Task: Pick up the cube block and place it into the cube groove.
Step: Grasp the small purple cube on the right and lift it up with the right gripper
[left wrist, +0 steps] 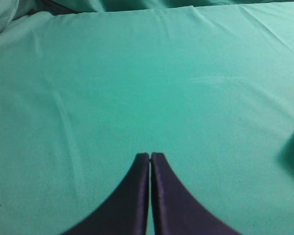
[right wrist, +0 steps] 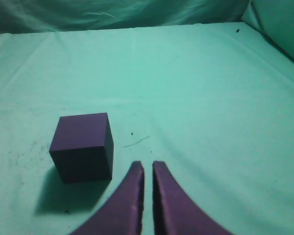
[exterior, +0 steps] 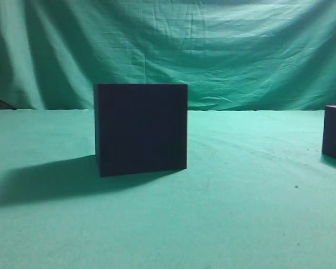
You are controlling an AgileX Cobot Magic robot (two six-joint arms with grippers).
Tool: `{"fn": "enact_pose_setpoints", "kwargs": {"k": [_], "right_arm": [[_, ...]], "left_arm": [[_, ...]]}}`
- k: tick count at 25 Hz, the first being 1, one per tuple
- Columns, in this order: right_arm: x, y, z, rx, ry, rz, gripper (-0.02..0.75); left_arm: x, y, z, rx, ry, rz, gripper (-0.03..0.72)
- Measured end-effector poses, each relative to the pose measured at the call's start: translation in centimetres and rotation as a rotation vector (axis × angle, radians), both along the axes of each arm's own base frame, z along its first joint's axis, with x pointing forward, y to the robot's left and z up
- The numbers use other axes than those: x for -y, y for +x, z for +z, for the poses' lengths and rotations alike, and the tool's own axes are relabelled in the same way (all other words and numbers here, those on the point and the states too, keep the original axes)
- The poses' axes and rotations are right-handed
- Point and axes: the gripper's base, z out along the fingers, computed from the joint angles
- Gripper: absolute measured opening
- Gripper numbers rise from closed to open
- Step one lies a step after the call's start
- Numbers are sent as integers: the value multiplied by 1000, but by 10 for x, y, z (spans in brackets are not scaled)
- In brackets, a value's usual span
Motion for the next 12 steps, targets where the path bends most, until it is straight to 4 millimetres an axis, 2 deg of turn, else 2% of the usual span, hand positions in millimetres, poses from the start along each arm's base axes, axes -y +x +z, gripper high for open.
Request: {"fn": "enact_pose_setpoints", "kwargs": {"k": [12], "right_arm": [[0,0,0,0,0,0,0]], "left_arm": [[0,0,0,0,0,0,0]]}}
